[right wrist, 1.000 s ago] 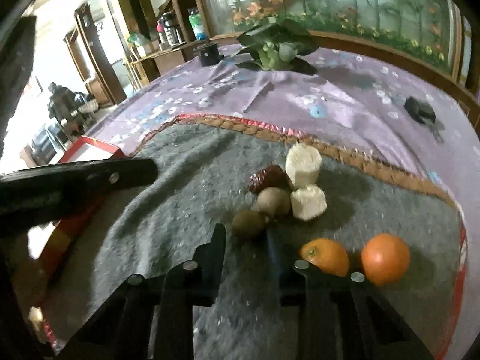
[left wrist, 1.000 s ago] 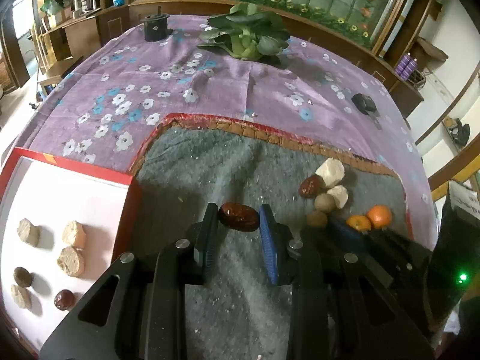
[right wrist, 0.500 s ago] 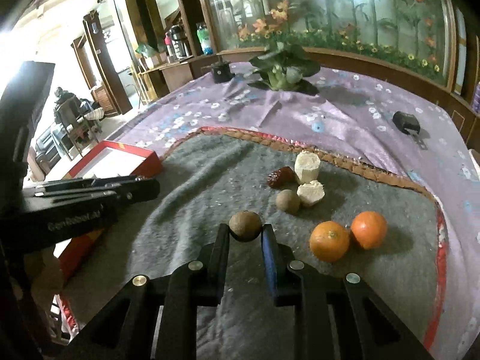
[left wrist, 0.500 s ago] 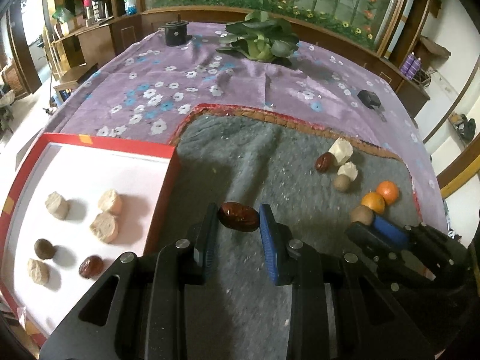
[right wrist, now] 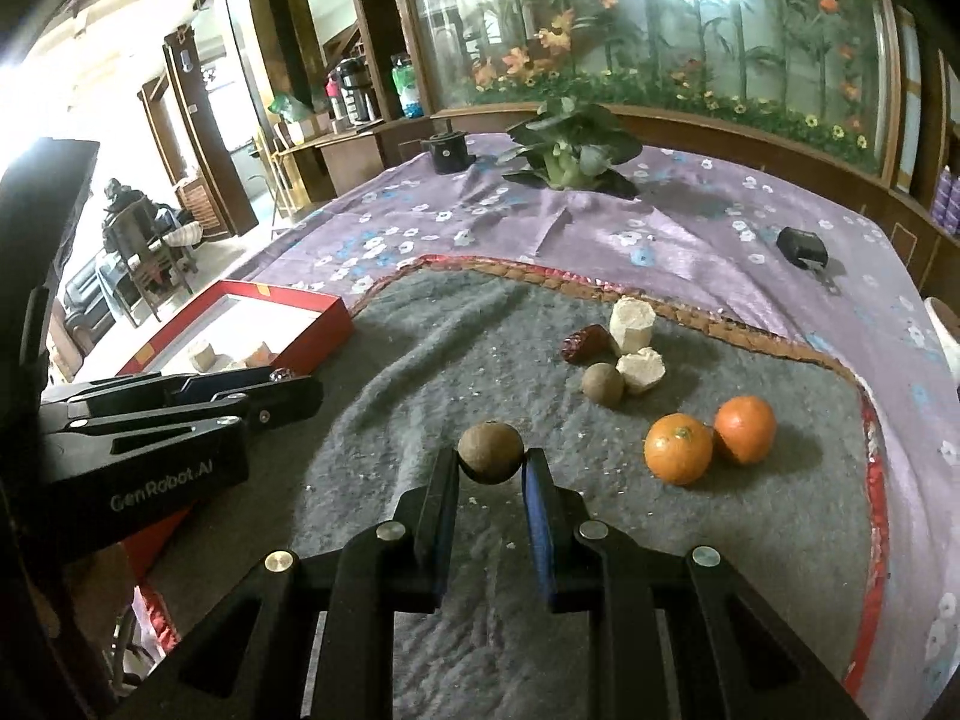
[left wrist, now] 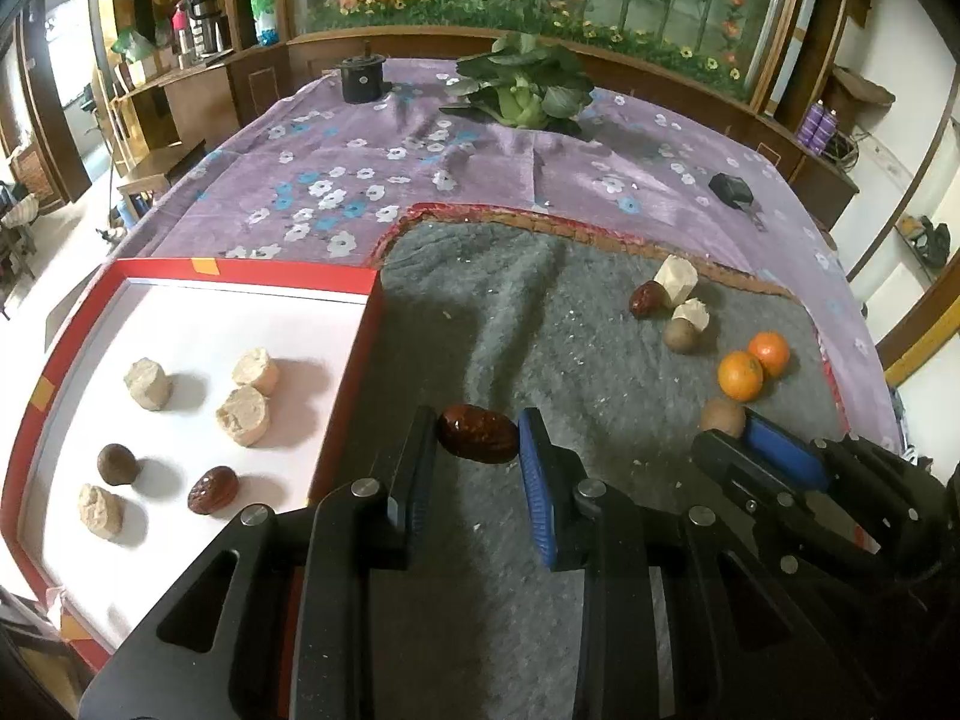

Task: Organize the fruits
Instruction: 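Carry date and ball into the red tray and open both tools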

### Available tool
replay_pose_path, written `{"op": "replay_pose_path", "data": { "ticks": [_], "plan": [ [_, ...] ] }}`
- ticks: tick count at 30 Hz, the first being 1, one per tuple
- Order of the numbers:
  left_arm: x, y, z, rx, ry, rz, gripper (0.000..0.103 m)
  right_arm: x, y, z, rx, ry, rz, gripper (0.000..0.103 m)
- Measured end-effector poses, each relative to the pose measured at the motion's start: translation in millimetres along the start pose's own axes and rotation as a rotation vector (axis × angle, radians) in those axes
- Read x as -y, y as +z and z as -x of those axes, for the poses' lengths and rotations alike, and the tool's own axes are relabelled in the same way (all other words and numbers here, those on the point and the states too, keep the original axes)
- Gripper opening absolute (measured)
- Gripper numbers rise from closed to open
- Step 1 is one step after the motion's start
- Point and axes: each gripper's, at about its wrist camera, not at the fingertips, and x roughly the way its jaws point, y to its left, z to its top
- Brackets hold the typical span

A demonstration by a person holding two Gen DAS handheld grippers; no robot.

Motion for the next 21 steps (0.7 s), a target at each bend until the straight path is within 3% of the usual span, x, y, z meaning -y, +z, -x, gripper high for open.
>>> {"op": "replay_pose_path", "data": {
  "ticks": [13, 21],
  "plan": [
    [-17, -7, 15, 0.031, 0.014, 0.019, 0.027, -27, 3, 3, 0.003, -0.001, 0.033, 0.021],
    [-49, -12, 25, 0.046, 0.049, 0.069, 0.027, -51, 9, 0, 0.001, 0.017, 0.081, 0.021]
  ]
}}
